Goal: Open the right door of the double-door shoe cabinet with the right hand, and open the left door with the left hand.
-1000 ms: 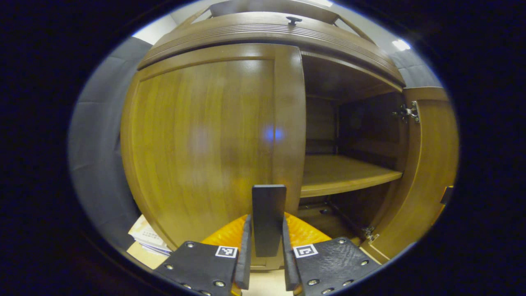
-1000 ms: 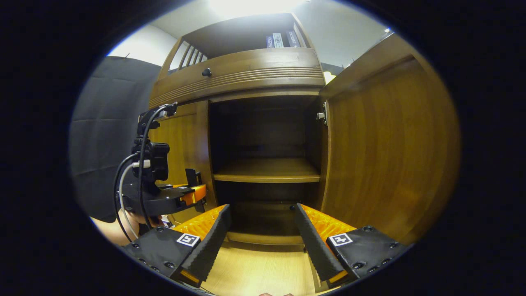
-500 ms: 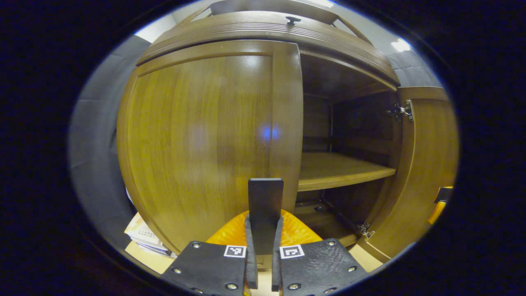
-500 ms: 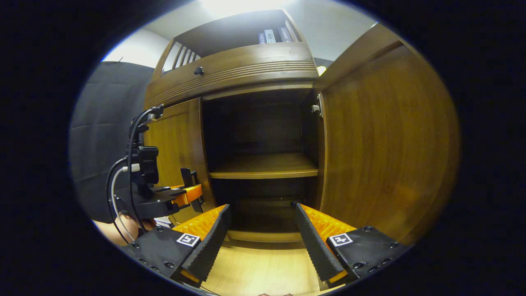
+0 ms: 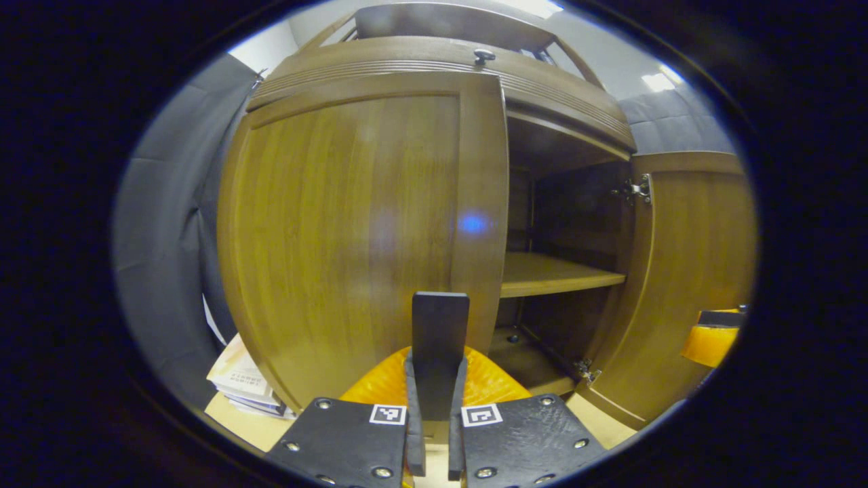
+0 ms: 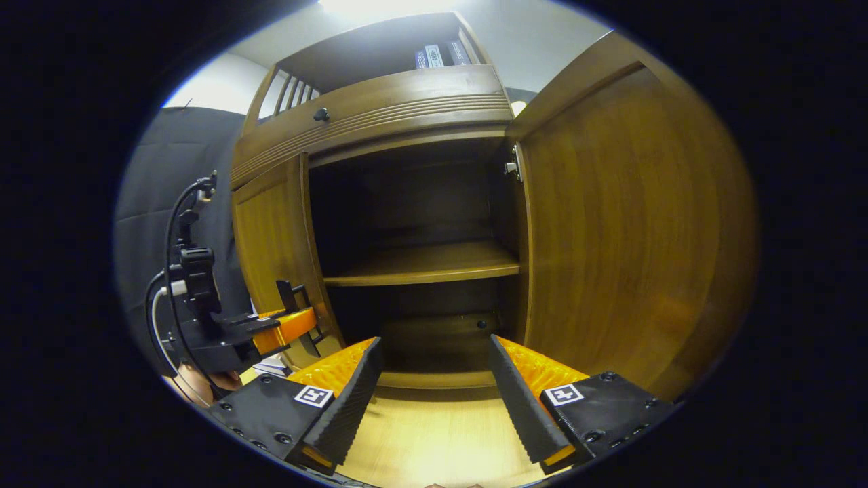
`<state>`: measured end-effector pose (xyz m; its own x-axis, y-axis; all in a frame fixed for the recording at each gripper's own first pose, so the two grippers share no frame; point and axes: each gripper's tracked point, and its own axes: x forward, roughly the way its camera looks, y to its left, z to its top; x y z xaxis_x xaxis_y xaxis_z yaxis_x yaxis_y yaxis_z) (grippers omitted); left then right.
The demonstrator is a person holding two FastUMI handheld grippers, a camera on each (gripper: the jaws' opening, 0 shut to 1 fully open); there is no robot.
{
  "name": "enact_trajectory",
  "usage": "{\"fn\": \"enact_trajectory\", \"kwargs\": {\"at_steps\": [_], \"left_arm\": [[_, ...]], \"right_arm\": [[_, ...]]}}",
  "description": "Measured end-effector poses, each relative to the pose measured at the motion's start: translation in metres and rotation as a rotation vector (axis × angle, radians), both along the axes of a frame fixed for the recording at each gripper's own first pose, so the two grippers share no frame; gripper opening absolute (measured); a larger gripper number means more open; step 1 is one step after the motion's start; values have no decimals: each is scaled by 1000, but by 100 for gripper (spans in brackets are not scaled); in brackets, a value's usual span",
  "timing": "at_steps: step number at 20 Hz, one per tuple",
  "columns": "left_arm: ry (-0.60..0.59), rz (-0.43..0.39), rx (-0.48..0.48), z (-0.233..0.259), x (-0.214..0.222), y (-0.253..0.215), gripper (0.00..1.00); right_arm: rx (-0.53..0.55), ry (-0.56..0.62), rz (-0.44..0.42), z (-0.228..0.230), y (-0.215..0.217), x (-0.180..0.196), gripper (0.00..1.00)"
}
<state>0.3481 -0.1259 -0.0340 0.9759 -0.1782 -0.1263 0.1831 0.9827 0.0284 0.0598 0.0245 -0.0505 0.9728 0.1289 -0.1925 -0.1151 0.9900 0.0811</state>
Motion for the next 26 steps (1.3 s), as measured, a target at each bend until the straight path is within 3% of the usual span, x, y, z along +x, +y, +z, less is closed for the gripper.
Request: {"fn": "enact_trajectory", "kwargs": {"at_steps": [5,14,20,25,26], "left_arm": [[-16,14,-7,2,-42,22,15],[-32,63,-46,6,-104,80,14],[-56,86,-44,9,-133,120,14],[-67,110,-85,14,-150,162,13],[-66,108,-86,15,-151,168,12]], "right_arm": [[-7,15,31,-6,19,-14,92],[-40,31,84,-11,49,-44,93],[-46,18,71,-10,63,-58,93],[-54,34,100,-19,85,-75,100],[-63,31,110,-18,90,-78,93]]}}
